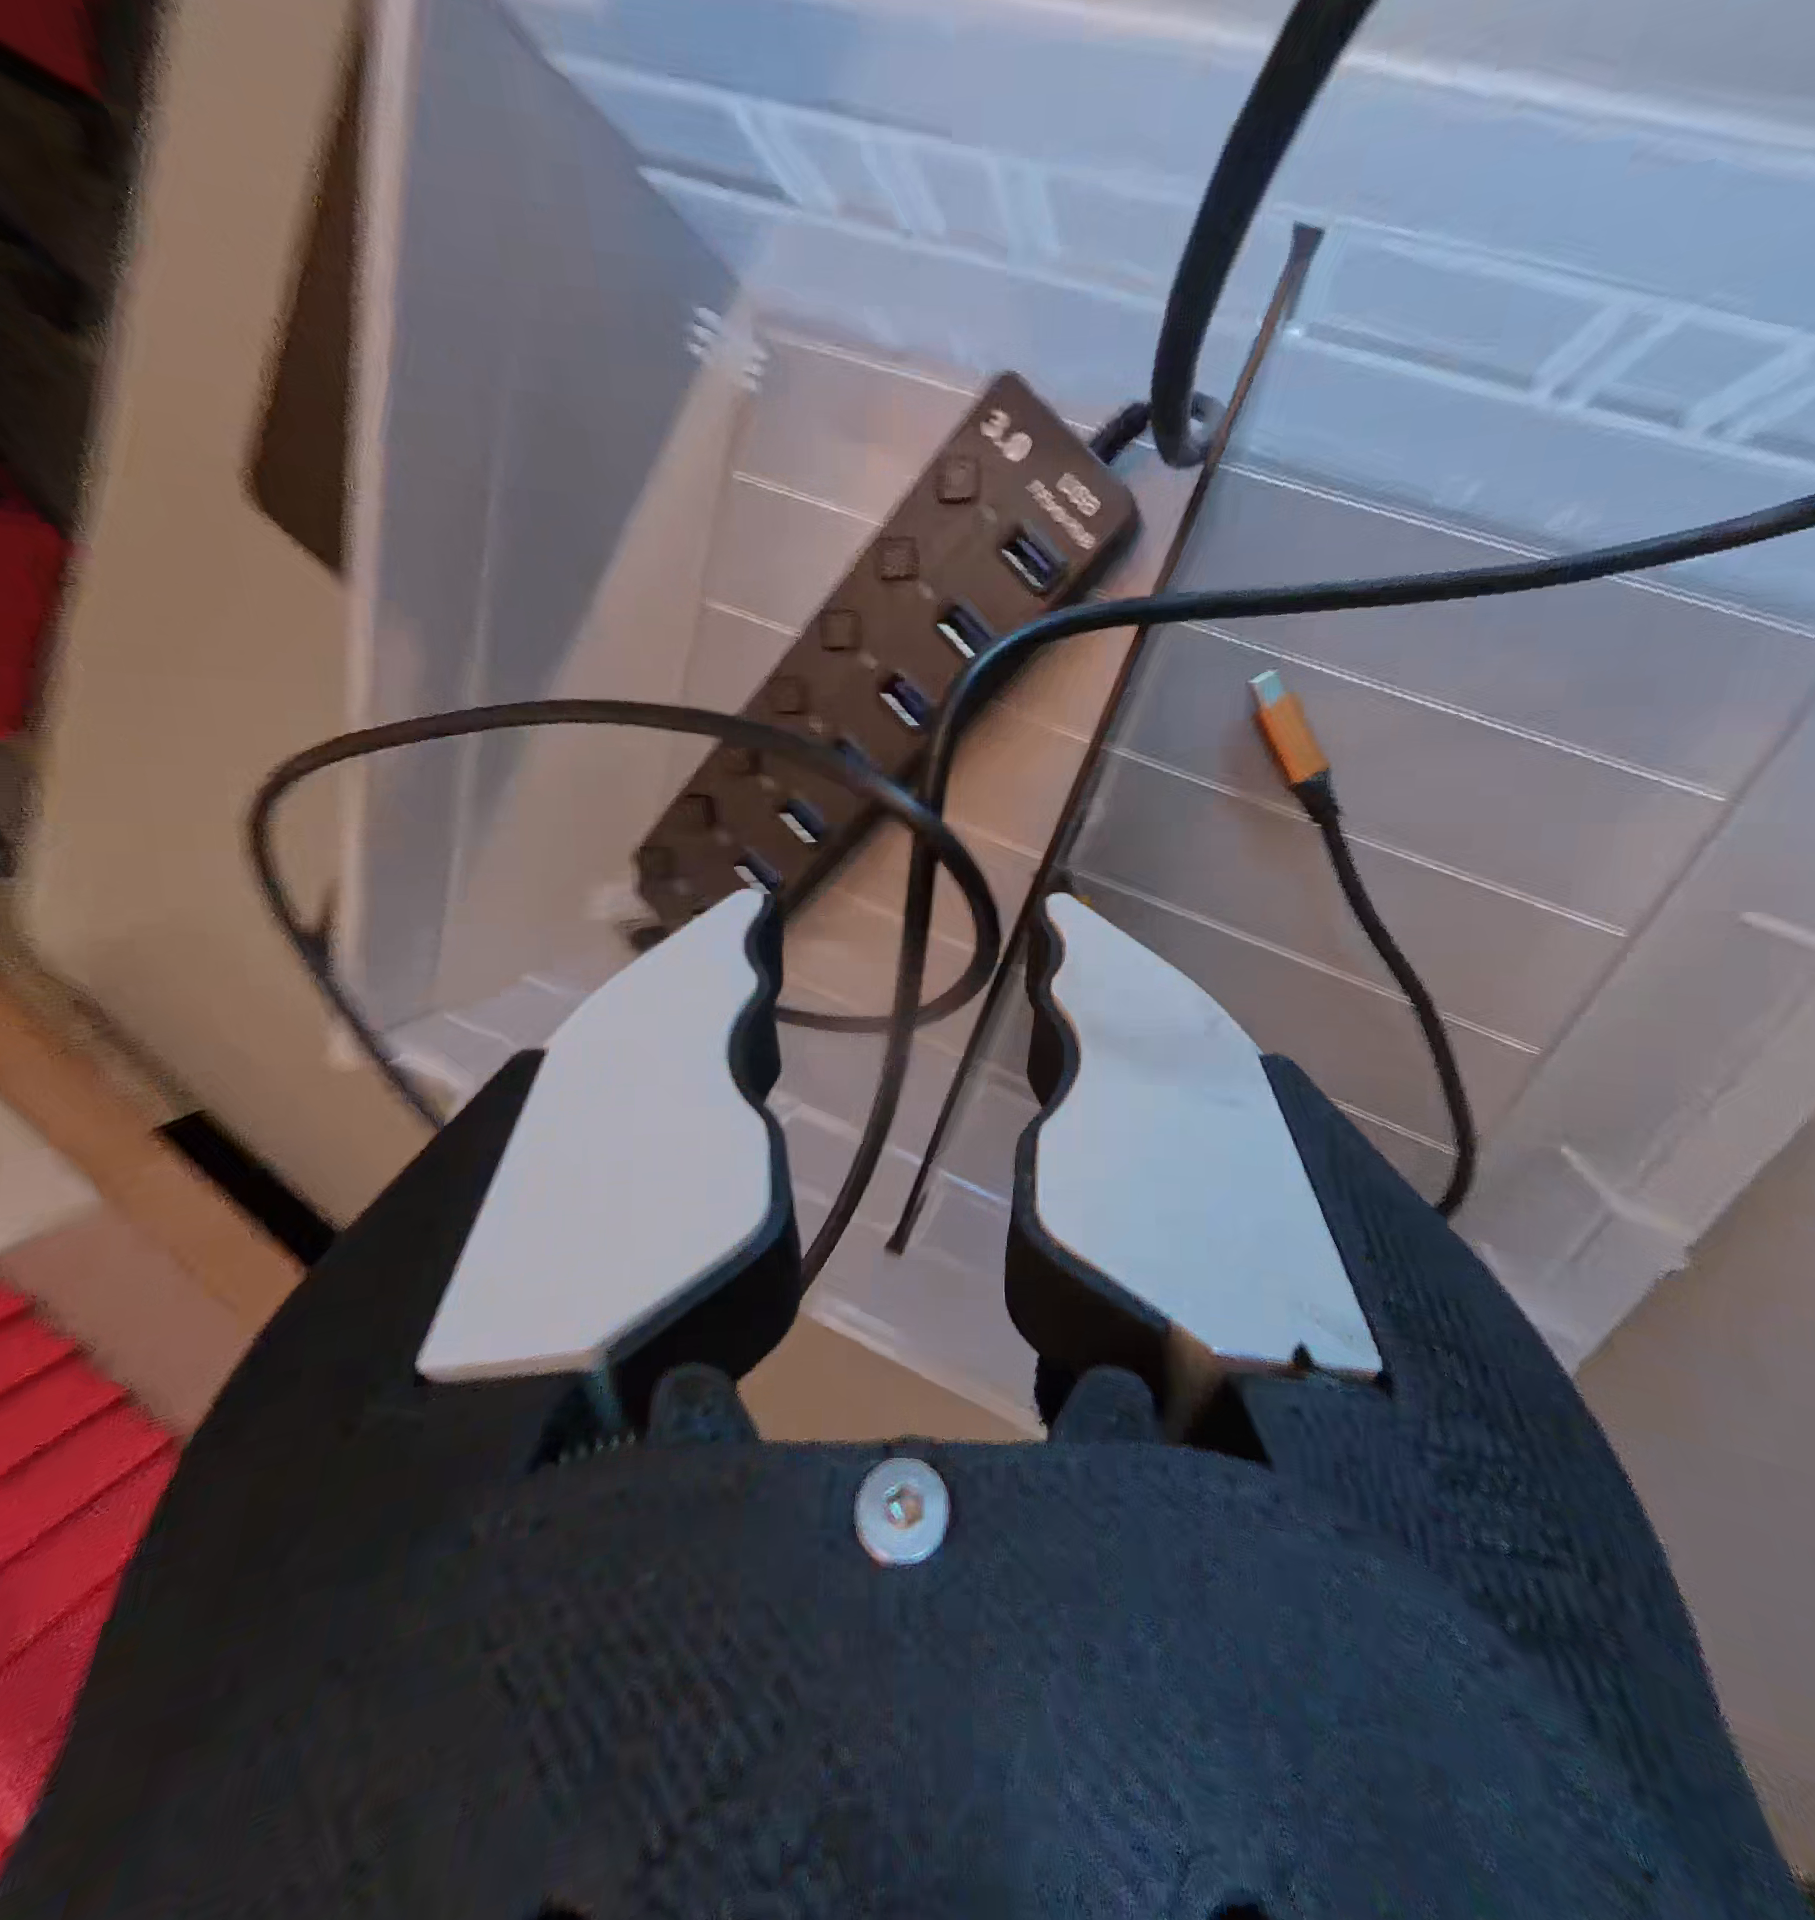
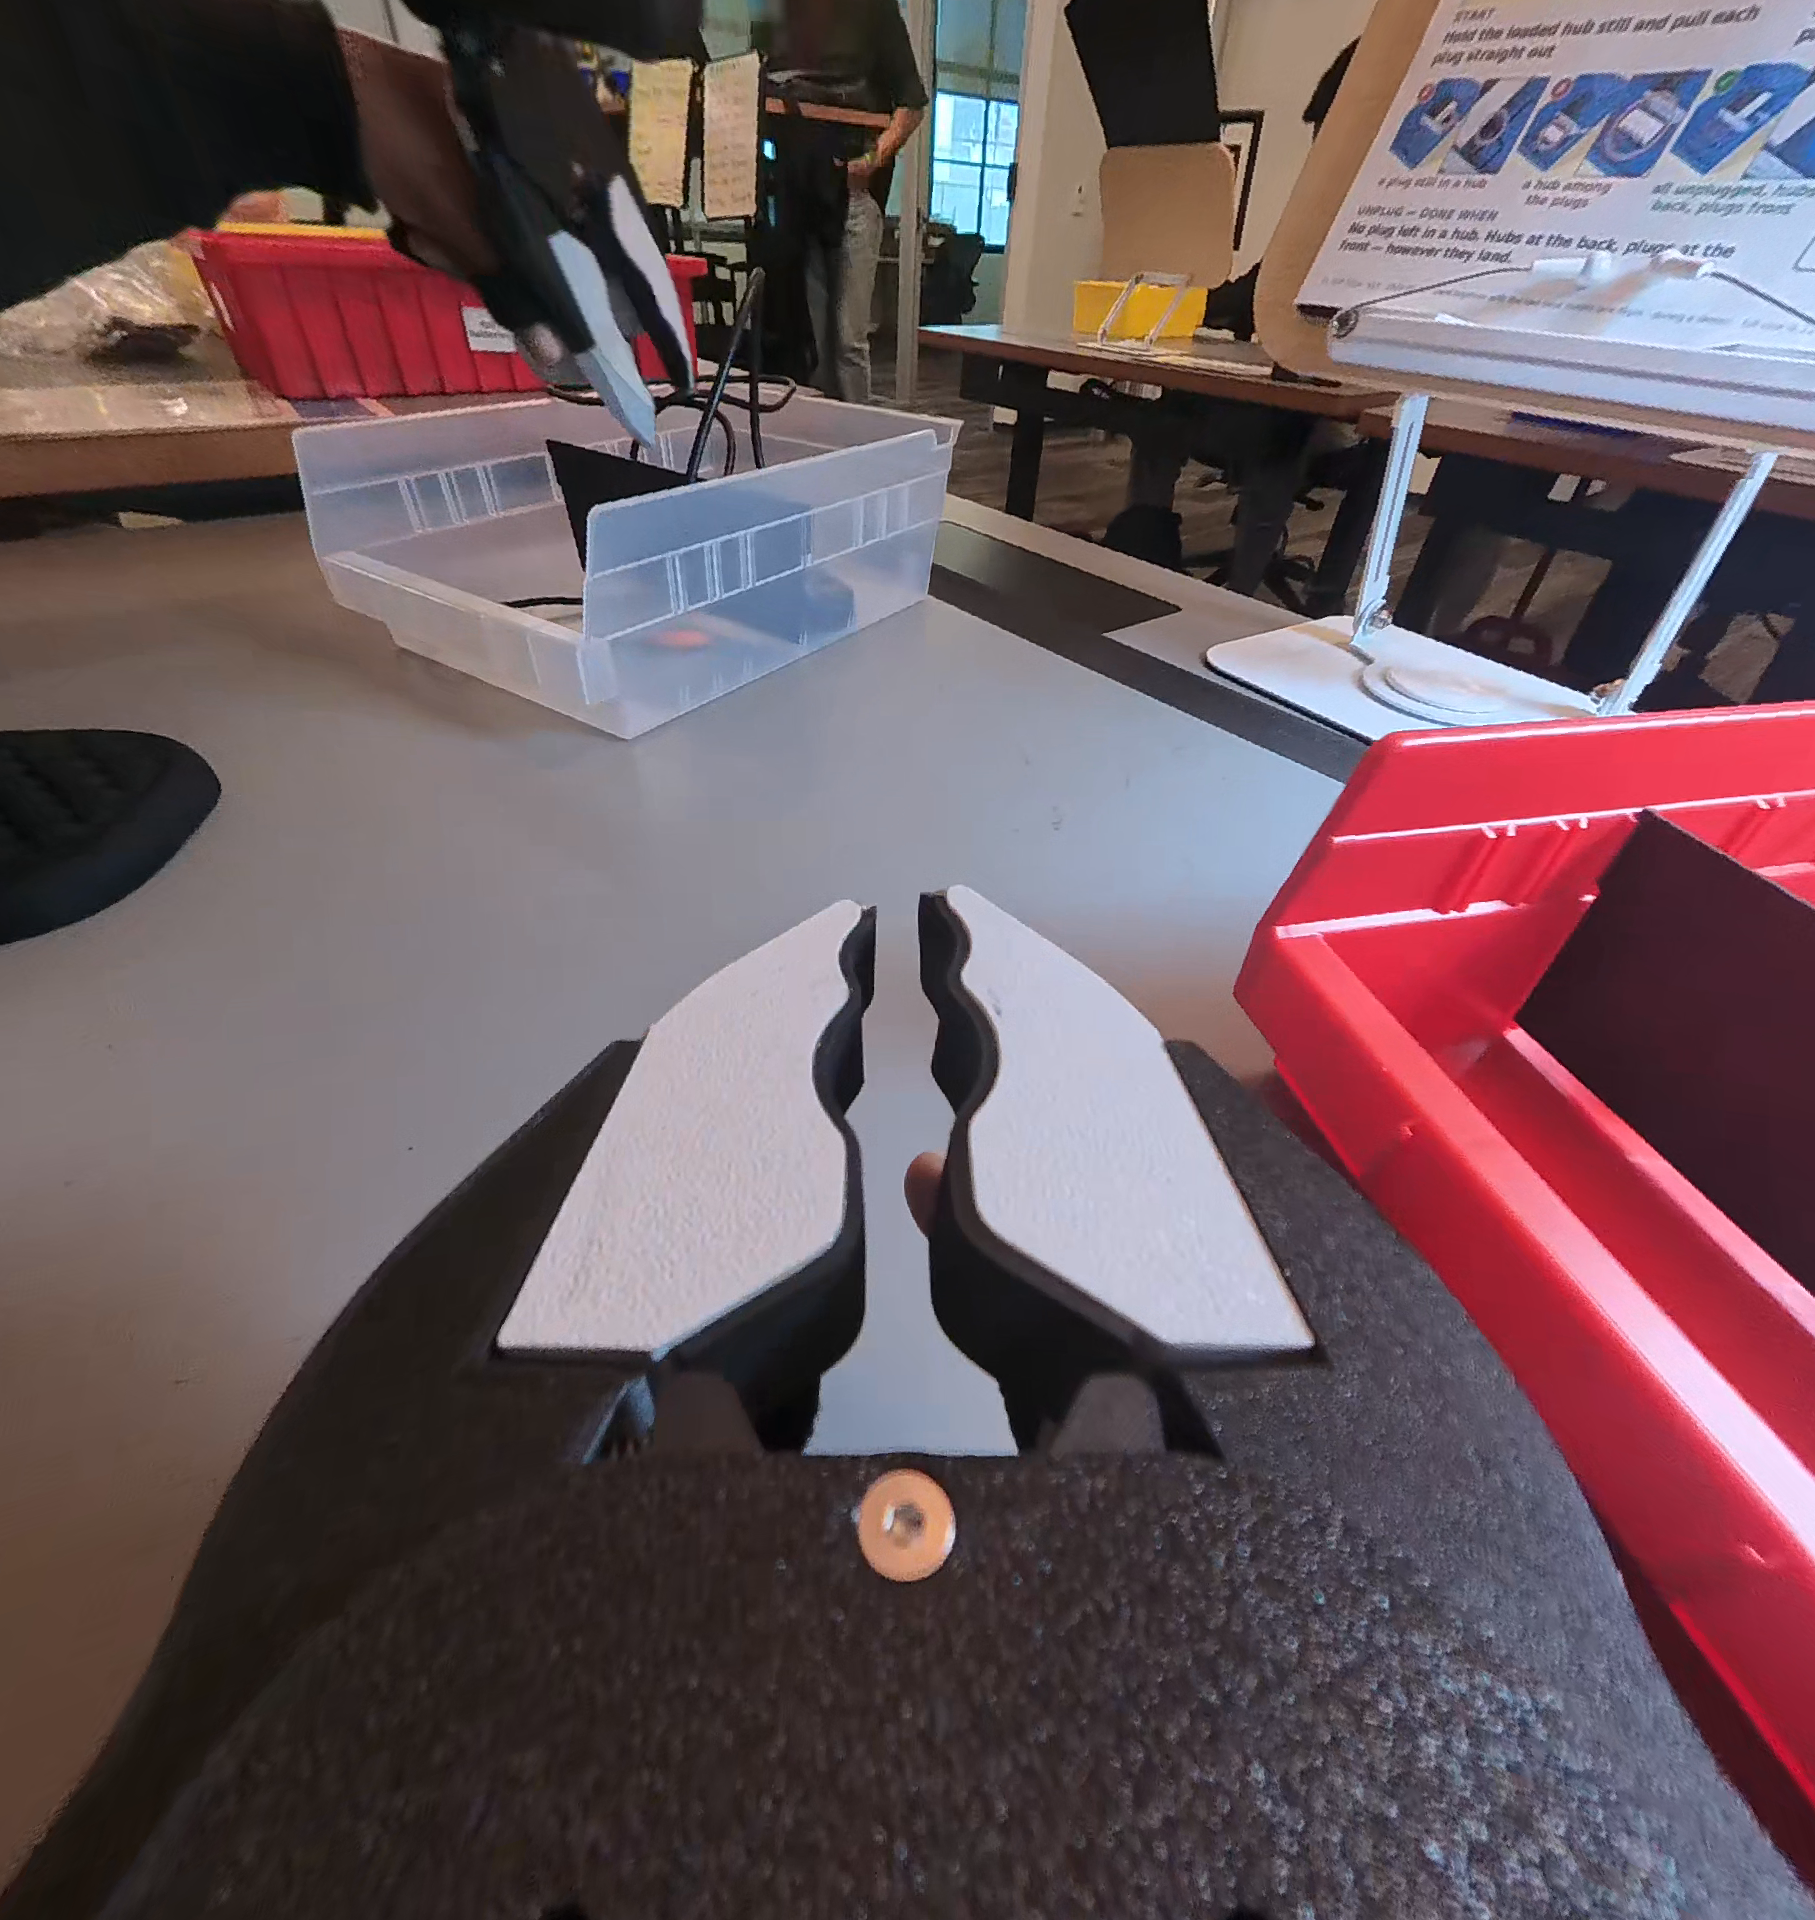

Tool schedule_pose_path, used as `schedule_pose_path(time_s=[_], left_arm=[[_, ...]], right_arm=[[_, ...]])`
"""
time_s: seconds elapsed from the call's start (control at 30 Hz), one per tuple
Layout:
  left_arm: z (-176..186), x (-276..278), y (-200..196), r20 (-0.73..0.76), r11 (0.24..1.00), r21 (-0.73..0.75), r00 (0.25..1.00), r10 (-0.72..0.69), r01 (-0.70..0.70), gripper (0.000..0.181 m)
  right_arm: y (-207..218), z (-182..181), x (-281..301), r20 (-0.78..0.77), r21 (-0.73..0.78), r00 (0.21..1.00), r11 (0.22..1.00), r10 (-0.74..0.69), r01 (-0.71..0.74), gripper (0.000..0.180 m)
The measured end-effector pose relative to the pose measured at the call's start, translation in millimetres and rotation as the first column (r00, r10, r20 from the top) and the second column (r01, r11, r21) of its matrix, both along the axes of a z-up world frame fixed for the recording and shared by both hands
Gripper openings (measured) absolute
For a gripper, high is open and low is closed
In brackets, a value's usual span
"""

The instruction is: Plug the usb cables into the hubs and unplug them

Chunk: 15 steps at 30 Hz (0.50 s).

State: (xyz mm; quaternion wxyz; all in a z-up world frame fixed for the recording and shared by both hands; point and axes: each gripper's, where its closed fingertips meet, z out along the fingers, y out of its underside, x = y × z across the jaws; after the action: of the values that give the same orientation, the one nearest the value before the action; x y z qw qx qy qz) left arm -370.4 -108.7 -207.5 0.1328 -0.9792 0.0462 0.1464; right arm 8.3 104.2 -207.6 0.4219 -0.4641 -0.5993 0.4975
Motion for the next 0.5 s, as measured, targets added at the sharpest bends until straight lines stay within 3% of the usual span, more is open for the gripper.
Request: schedule_pose_path(time_s=[0.07, 0.17, 0.2, 0.5], left_arm=[[-12, 8, 4, 0.097, 0.998, -0.030, 0.994, -0.043, 0.046, 0.033], [13, -3, 16, 0.020, 1.000, 0.014, 1.000, -0.021, 0.020, 0.014], [28, -7, 18, -0.022, 0.999, 0.032, 1.000, -0.011, 0.012, 0.008], [202, 2, 22, -0.344, 0.987, 0.157, 0.939, 0.028, 0.028, 0.008]], right_arm=[[-1, -2, 0, 0.007, 0.021, 1.000, 1.000, 0.000, 0.000, 0.008], [0, -5, 1, 0.019, 0.050, 1.000, 0.999, -0.007, 0.006, 0.007], [0, -7, 1, 0.024, 0.055, 1.000, 0.998, -0.007, 0.006, 0.007], [-7, -11, 0, 0.049, 0.092, 0.999, 0.996, 0.010, -0.015, 0.005]])
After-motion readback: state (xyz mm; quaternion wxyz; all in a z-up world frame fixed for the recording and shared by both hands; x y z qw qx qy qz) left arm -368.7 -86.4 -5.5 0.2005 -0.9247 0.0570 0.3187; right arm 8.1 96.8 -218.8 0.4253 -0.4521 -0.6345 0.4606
